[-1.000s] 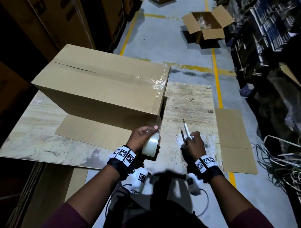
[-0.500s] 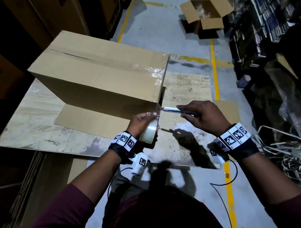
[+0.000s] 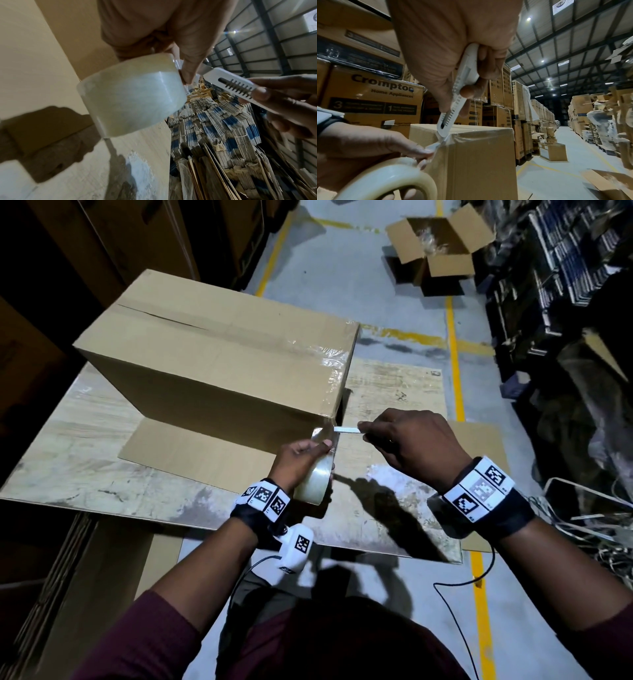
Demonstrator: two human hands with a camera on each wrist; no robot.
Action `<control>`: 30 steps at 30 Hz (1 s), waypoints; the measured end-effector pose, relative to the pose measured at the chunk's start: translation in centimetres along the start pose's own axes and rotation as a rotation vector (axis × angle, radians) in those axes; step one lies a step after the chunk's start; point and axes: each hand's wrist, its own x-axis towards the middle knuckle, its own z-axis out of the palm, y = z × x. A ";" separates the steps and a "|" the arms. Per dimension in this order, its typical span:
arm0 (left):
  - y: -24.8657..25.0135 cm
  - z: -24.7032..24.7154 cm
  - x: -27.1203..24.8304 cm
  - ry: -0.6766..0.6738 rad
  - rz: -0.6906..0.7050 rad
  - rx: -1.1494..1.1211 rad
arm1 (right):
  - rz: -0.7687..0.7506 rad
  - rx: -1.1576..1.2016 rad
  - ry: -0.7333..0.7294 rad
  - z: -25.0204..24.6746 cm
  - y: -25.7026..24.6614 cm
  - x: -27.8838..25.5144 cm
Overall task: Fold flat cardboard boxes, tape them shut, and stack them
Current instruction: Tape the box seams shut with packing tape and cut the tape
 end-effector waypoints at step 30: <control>0.5 -1.5 -1.9 -0.203 -0.036 -0.091 | 0.235 0.349 -0.013 8.7 -0.2 -1.8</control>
